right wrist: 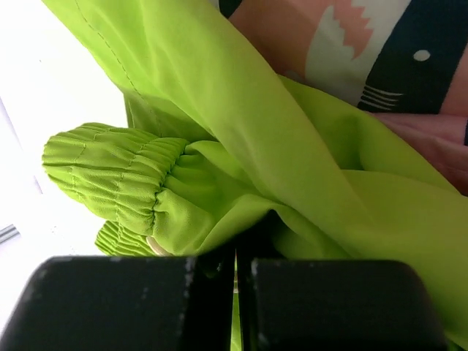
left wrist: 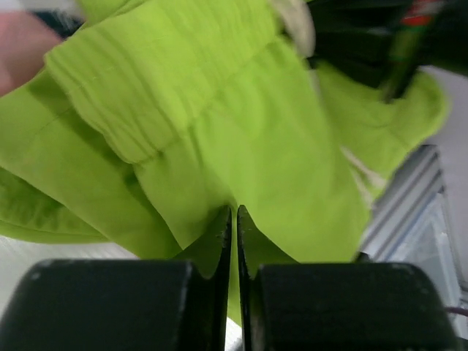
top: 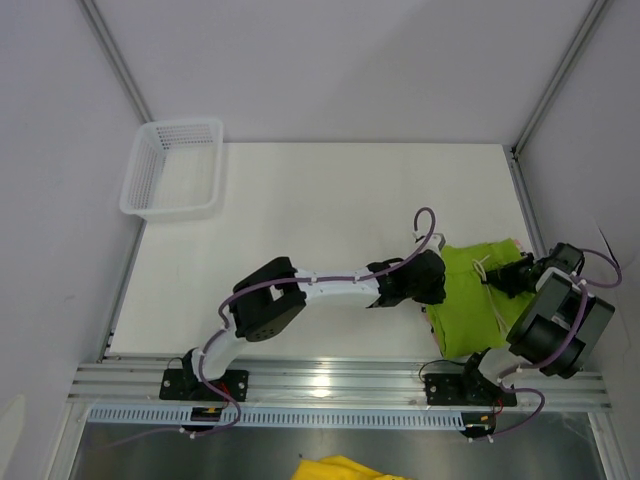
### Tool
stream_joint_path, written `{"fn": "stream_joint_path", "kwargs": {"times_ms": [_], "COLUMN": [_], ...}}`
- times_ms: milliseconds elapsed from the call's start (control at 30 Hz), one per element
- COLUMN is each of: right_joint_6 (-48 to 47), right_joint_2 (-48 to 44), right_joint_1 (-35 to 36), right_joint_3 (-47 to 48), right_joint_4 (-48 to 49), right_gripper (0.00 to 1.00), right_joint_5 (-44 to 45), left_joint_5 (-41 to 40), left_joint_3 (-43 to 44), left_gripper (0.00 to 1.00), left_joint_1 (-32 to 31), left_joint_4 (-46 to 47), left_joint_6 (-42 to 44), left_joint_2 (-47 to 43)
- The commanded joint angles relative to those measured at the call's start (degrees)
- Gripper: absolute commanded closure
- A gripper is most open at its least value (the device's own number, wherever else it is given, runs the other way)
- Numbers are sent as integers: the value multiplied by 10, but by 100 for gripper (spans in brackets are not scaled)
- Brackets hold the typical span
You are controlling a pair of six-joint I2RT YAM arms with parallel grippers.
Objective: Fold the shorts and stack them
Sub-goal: Neatly place the folded shorts to the corner
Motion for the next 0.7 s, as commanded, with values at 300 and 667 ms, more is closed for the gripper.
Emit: {"fn": "stream_joint_path", "kwargs": {"times_ms": [300,667], "right_joint_6": [-10,-54], "right_joint_2": [-92,-261], "right_joint_1": [-3,44], "right_joint_3": [21,117], "right_joint_4": [-8,-114], "right_gripper": [97,20], "right_joint_5": [-3,24], "left_joint_5": [36,-20], "left_joint_3": [-9,-59], "left_gripper": [96,24], "left_joint_1": [26,28], "left_joint_4": [19,-61], "left_joint_6": [-17,62], "left_joint_2": [-8,-194]}}
